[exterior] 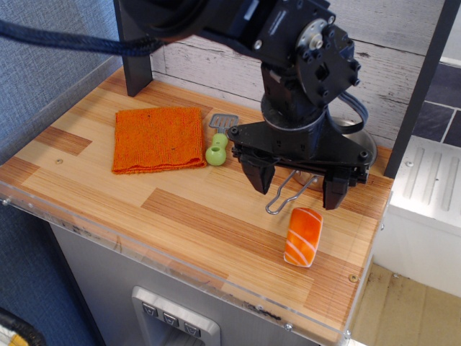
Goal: Move fish and place it below the pot.
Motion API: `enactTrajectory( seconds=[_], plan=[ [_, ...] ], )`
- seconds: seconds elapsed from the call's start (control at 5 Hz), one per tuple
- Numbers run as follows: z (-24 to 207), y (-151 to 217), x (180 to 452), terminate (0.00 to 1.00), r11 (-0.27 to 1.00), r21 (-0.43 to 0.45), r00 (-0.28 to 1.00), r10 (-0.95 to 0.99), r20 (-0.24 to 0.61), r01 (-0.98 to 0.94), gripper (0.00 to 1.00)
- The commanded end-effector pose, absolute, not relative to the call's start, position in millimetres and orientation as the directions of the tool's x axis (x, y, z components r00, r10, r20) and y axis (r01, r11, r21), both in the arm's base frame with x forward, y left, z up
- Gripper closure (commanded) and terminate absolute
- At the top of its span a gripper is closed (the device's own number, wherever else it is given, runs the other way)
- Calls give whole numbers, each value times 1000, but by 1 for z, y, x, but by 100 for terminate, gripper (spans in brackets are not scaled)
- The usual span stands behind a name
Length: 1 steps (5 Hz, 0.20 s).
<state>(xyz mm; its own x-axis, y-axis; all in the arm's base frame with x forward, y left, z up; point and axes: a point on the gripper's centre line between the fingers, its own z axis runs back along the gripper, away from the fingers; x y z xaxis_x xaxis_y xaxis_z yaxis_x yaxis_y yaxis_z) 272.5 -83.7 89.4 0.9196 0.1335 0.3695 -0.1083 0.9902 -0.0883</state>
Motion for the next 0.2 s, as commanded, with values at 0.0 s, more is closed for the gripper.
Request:
enactTrajectory(
  seconds=[0.0],
  plan=[
    [104,-79,271,100,988,-107,901,142,410,-107,0]
  ],
)
